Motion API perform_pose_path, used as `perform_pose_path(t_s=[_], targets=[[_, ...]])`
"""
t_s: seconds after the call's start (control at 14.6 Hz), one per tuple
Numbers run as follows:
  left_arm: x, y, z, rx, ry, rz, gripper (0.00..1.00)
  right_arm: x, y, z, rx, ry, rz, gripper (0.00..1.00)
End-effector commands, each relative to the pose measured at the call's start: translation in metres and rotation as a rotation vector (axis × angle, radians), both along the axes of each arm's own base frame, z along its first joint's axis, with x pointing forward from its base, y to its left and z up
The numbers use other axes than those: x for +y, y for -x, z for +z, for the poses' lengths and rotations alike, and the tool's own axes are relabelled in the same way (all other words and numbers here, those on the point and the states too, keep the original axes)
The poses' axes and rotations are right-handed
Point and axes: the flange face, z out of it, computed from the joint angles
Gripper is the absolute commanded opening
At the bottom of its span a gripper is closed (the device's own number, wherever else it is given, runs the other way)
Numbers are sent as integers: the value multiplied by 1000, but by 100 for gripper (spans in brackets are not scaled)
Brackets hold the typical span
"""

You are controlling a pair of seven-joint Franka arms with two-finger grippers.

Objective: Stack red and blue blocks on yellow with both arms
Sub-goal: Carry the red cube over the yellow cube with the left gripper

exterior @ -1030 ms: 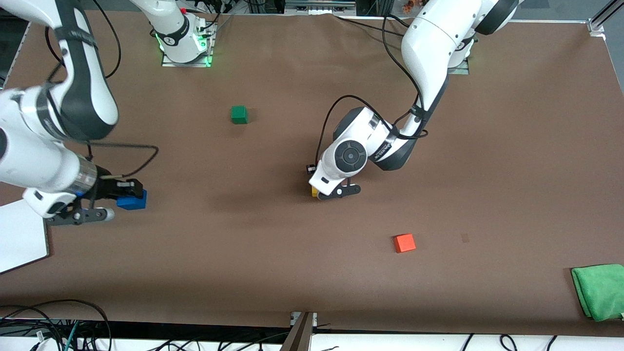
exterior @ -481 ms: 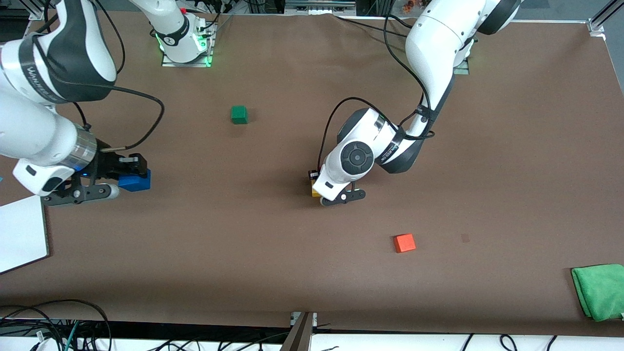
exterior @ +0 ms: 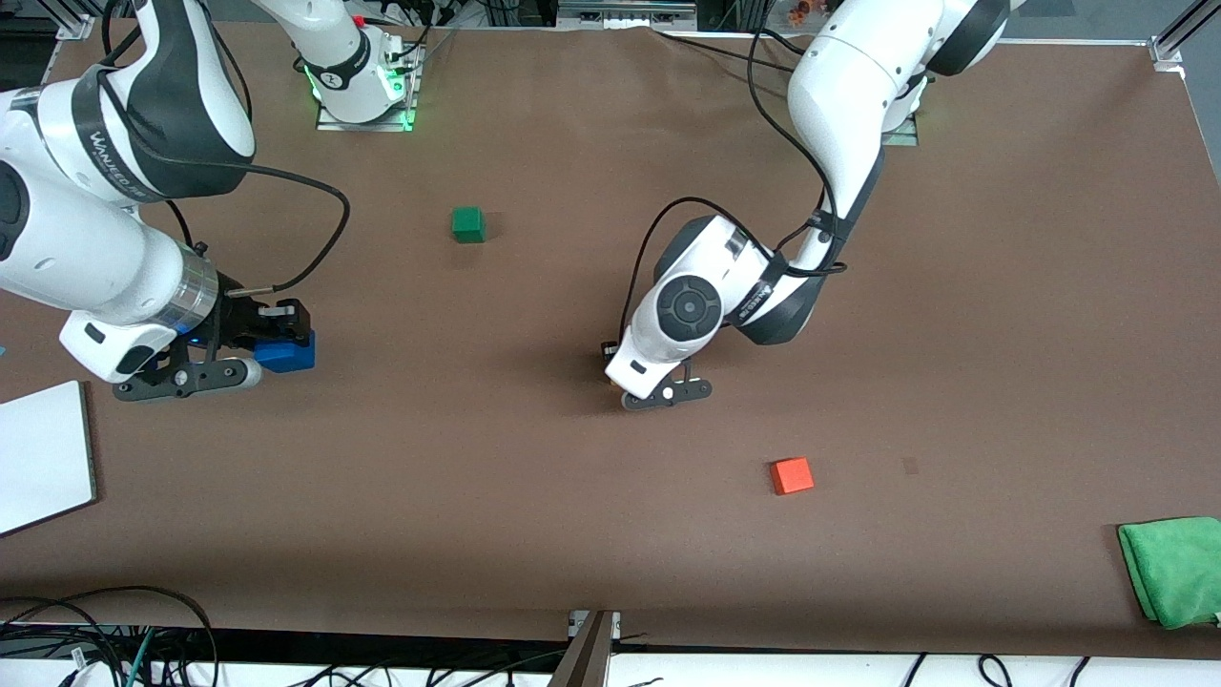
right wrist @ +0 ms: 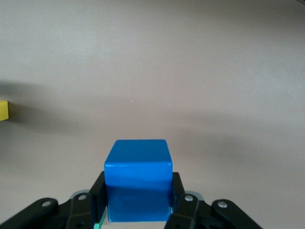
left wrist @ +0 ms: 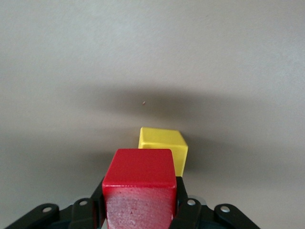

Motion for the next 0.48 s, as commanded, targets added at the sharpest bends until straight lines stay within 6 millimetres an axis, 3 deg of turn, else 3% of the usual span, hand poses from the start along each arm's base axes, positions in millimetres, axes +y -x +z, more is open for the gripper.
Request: perform_pose_path(t_s=[0.0,0.41], targets=[[-13,-6,-7,-37,-25,-19,0,15,3,7,3,-3,6,42],[-26,3,-7,-47,-32,-41,0,26,6,7,4,-4,16,42]])
